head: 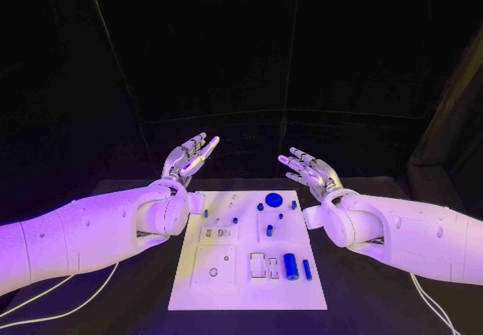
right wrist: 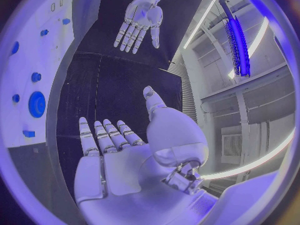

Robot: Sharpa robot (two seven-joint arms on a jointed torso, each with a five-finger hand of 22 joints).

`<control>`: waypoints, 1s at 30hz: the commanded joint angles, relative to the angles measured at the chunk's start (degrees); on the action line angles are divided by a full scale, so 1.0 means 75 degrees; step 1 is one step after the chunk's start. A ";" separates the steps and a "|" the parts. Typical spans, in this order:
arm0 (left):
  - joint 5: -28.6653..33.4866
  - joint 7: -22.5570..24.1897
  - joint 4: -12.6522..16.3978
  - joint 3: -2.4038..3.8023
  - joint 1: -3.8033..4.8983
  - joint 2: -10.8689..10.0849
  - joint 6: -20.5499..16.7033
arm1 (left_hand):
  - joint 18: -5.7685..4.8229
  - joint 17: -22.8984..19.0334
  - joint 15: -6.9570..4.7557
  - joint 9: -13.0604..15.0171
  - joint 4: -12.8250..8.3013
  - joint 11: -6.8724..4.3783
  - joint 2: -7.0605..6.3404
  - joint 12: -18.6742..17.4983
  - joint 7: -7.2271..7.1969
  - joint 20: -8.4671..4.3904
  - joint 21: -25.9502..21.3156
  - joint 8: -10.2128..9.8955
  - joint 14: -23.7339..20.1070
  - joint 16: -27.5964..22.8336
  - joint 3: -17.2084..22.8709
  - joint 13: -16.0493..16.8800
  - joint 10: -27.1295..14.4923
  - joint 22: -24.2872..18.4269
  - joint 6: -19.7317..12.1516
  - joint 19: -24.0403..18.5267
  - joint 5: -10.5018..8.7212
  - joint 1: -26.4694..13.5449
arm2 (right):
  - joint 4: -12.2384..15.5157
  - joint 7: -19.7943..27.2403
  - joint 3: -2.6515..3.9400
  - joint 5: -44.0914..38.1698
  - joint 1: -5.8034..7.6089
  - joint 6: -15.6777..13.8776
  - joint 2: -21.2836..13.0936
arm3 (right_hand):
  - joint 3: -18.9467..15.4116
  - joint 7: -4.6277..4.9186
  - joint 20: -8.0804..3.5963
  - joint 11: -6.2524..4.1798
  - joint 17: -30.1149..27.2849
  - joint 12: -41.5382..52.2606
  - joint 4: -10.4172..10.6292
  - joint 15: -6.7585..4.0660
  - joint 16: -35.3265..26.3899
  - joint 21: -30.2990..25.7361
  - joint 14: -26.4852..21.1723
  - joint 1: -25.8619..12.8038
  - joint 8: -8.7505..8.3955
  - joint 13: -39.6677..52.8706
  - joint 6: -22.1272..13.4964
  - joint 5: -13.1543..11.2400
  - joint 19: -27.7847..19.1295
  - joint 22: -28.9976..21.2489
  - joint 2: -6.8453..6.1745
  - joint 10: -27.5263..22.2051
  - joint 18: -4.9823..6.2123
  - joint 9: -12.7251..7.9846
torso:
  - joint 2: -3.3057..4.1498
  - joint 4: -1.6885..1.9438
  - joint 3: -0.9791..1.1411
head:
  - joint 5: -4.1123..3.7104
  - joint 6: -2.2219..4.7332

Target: Assemble the parts on the task board

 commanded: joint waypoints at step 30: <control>-0.0260 0.0201 0.1164 -0.0014 0.0067 -0.1363 0.1765 | 0.0292 0.0732 -0.0611 0.0295 -0.1460 -0.0260 0.0377 0.1370 0.0507 -0.0420 0.2092 0.0958 0.6205 0.1561 -0.0043 0.0398 0.6961 0.0803 0.5301 0.6174 0.0028 0.1509 | -0.1414 -0.2116 -0.0126 -0.8141 0.1015 0.1370 0.0158 | 0.1812 0.0391 -0.1270 -0.0691 0.0564 0.0466 -0.1055 -0.1286 0.1532 0.4222 0.8754 0.2668 0.0645 0.0243 0.6432 -0.0199 0.5784 0.1960 -0.0988 0.7232 0.1011 0.0307 | 0.0526 0.0160 -0.0099 | -0.0248 -0.0064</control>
